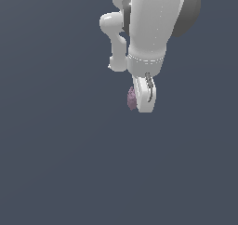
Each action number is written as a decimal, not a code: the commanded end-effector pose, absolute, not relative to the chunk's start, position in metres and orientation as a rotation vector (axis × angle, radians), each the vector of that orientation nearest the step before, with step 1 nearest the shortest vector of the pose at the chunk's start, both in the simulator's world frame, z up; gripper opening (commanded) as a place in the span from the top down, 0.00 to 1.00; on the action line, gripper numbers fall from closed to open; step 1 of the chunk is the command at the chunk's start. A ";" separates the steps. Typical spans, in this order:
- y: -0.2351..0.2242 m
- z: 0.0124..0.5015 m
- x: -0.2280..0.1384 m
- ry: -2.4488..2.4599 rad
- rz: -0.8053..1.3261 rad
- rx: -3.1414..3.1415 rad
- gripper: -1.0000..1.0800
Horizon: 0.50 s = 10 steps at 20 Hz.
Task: Pick up the object and move it to a goal position.
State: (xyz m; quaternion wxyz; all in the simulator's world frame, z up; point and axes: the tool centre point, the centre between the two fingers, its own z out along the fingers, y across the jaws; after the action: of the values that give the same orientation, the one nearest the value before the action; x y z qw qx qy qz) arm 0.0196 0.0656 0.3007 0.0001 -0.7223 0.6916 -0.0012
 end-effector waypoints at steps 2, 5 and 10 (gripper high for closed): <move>0.076 0.322 0.020 2.174 -0.002 -2.270 1.00; 0.083 0.334 0.021 2.173 -0.002 -2.270 1.00; 0.088 0.343 0.023 2.171 0.000 -2.271 1.00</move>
State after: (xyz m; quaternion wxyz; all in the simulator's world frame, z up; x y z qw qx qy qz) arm 0.0222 0.0869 0.3411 0.0003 -0.7228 0.6910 -0.0004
